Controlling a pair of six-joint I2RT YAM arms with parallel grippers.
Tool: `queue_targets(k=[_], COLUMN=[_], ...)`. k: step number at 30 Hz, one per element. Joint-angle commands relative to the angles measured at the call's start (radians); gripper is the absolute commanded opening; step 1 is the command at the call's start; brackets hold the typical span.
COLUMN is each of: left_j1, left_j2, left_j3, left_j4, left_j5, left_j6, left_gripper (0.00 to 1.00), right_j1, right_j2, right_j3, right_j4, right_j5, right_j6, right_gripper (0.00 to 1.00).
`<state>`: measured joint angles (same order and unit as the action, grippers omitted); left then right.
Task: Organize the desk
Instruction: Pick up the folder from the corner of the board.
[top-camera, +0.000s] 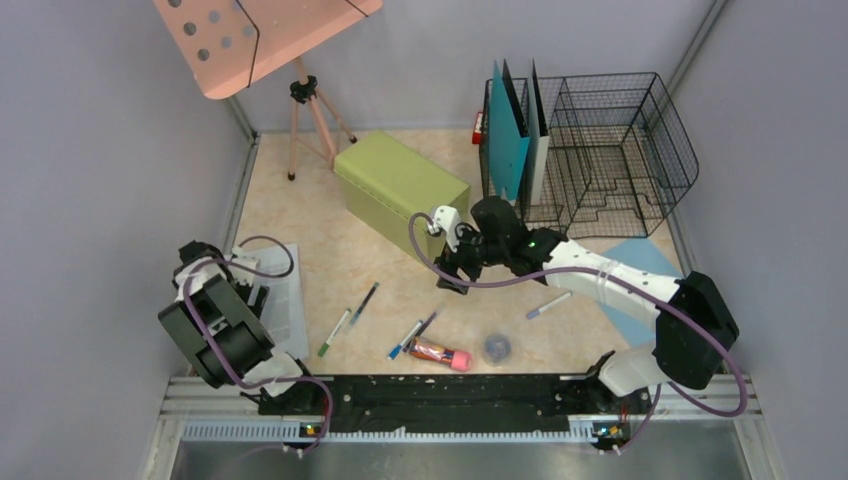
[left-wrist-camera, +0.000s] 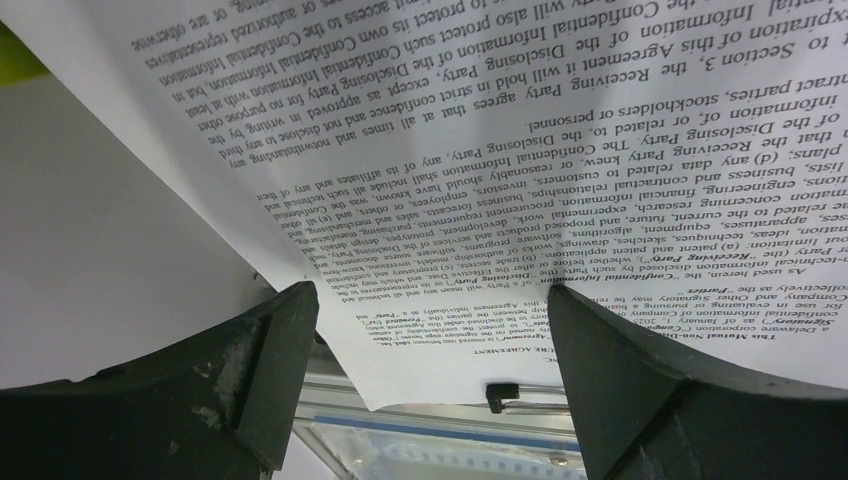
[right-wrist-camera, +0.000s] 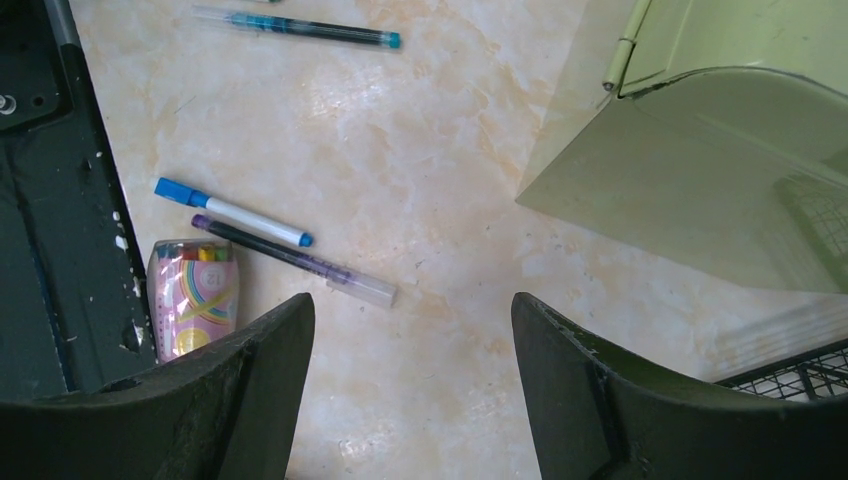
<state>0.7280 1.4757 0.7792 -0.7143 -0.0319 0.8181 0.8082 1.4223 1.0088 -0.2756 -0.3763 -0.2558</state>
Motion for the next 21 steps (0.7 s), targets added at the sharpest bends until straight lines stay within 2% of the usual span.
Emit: queue_targets(k=[1, 9, 16, 21], left_j1=[-0.088, -0.218, -0.333, -0.378], left_j2=[0.098, 0.121, 0.157, 0.165], left_j3=[-0.06, -0.001, 0.064, 0.113], left_j4=[0.06, 0.052, 0.068, 0.056], left_j5=[0.134, 0.113, 0.07, 0.073], left_j6=[-0.118, -0.153, -0.198, -0.23], left_gripper=[0.92, 0.91, 0.91, 0.91], right_j1=[0.023, 0.036, 0.035, -0.004], right_j2=[-0.004, 0.002, -0.018, -0.087], right_j3=[0.046, 0.055, 0.049, 0.023], right_j4=[0.004, -0.004, -0.039, -0.111], right_j5=[-0.03, -0.016, 0.065, 0.111], right_j6=[-0.032, -0.035, -0.048, -0.068], right_gripper=[0.72, 0.72, 0.72, 0.74])
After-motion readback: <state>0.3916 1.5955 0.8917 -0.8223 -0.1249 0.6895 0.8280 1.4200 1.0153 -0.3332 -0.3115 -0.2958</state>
